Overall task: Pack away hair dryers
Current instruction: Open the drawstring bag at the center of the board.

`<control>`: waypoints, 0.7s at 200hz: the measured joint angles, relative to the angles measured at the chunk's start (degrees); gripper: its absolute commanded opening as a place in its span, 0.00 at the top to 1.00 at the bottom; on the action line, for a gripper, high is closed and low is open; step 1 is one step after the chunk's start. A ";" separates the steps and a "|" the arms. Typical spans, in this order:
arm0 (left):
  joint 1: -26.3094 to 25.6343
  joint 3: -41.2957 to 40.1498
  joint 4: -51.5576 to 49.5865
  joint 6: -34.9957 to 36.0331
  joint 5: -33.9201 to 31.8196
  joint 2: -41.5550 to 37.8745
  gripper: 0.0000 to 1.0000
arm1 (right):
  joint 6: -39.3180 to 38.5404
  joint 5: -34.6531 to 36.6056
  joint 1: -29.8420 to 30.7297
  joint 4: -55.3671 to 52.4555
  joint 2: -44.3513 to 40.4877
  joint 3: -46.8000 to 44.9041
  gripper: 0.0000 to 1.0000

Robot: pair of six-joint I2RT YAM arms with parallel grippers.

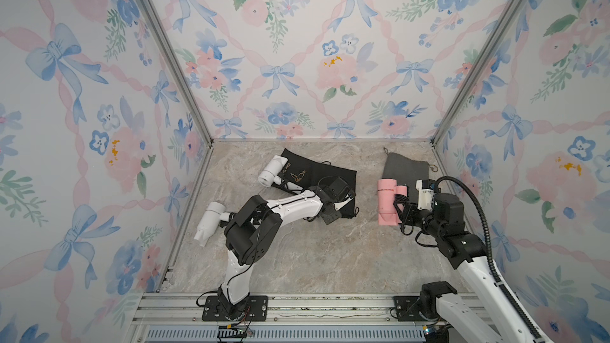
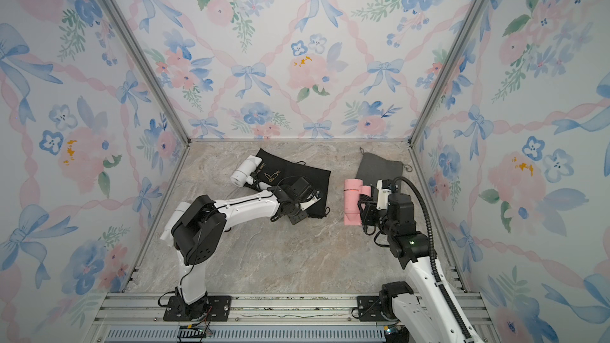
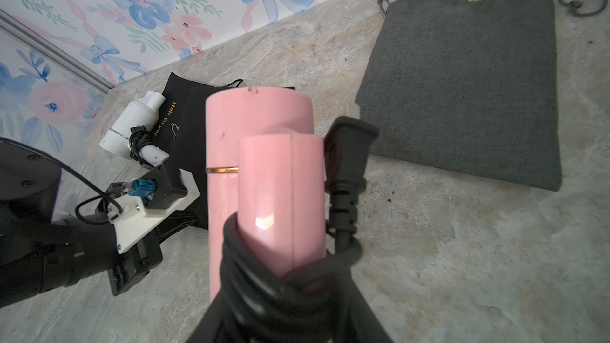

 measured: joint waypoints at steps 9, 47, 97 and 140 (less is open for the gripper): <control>0.26 0.42 -0.09 -0.28 0.37 -0.46 1.00 | 0.00 -0.02 0.02 -0.02 -0.17 0.00 0.73; 1.40 3.56 -0.15 -2.14 1.36 -1.16 1.00 | 0.02 -0.26 0.20 -0.07 -1.66 -0.37 0.73; 2.84 9.03 -0.22 -5.53 2.73 -1.16 1.00 | 0.00 0.68 6.82 -1.53 -2.78 -2.80 0.73; 4.50 15.50 -0.24 -9.53 8.35 -1.16 1.00 | 0.02 4.59 16.55 -2.40 -3.15 -3.69 0.72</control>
